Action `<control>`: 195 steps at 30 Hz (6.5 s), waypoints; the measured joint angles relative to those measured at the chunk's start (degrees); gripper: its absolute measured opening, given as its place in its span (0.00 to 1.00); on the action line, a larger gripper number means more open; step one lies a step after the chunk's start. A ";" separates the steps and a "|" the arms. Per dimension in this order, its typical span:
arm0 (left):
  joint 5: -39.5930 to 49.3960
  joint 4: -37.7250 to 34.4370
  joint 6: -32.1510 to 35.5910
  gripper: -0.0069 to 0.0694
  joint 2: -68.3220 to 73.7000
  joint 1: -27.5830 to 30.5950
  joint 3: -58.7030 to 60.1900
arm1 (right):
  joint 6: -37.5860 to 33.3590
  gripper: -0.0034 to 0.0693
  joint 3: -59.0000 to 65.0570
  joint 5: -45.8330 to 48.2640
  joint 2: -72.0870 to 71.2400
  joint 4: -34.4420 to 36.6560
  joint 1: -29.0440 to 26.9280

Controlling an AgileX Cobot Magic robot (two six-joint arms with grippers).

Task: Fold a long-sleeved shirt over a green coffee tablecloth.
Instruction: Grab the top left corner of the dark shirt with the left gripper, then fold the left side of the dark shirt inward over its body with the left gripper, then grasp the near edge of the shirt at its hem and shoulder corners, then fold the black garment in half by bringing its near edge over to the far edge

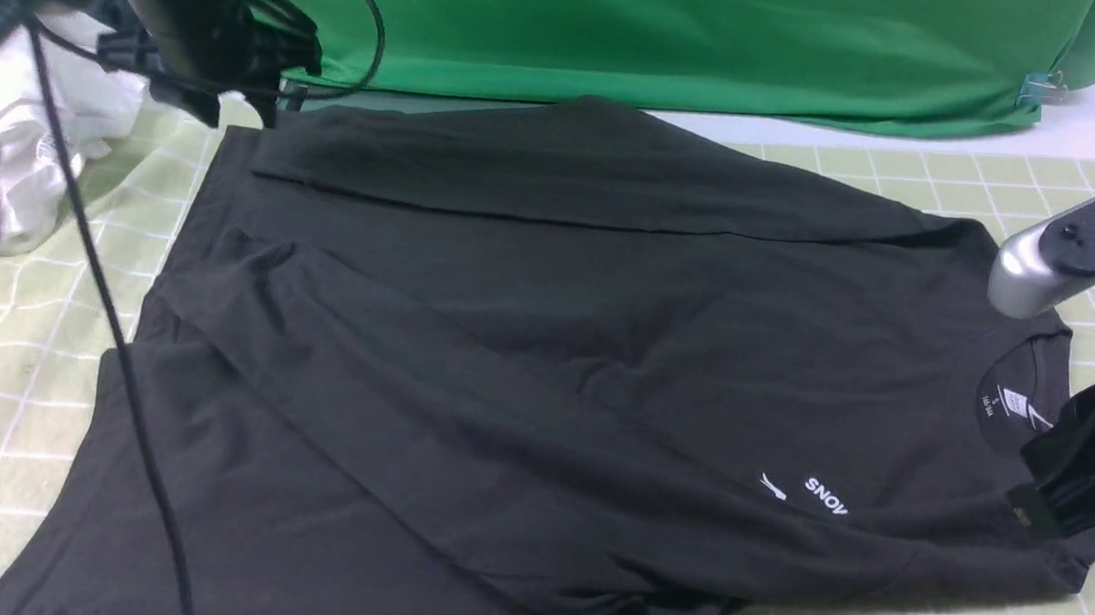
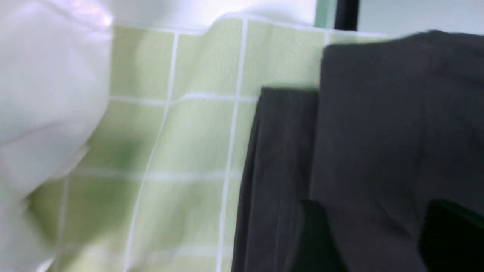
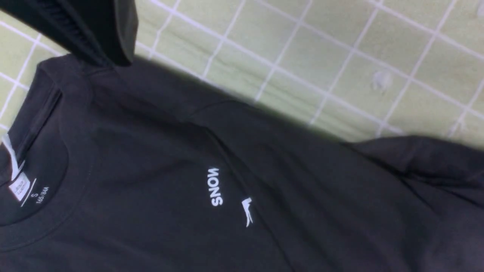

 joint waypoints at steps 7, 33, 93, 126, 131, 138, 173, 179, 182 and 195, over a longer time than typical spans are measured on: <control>-6.39 0.02 -0.18 0.82 5.54 0.00 -0.66 | -0.05 0.04 0.00 0.19 -0.14 0.00 -0.02; 4.85 -4.74 3.87 0.13 6.19 0.00 -4.96 | -0.11 0.04 0.00 0.56 -0.14 0.00 -0.06; -1.20 6.52 -11.59 0.69 -48.42 -5.64 82.22 | -3.20 0.09 0.00 -9.83 -0.14 0.05 -0.06; -1.53 -6.80 2.07 0.12 -60.01 7.15 87.45 | -23.89 0.22 0.00 2.19 5.73 17.11 9.42; 1.74 -6.80 2.08 0.12 -67.90 7.15 87.45 | -23.98 0.38 0.00 -1.03 13.57 17.18 17.80; 4.11 -6.60 2.08 0.12 -72.48 7.15 87.45 | -24.02 0.58 0.00 -7.87 24.11 16.48 21.58; 8.87 -7.60 1.11 0.12 -83.12 7.15 87.18 | -21.08 0.08 -0.06 -9.93 25.47 6.41 21.04; 7.53 -7.22 -0.35 0.12 -82.53 7.15 81.63 | -21.04 0.08 -1.08 -9.02 17.10 5.56 20.10; 4.88 -7.42 -0.48 0.12 -79.09 7.15 77.74 | -21.21 0.07 -4.17 -8.78 15.76 4.74 18.00; -1.23 -9.82 -0.54 0.12 -47.69 7.15 51.93 | -30.45 0.07 -25.44 -7.95 31.17 4.44 5.92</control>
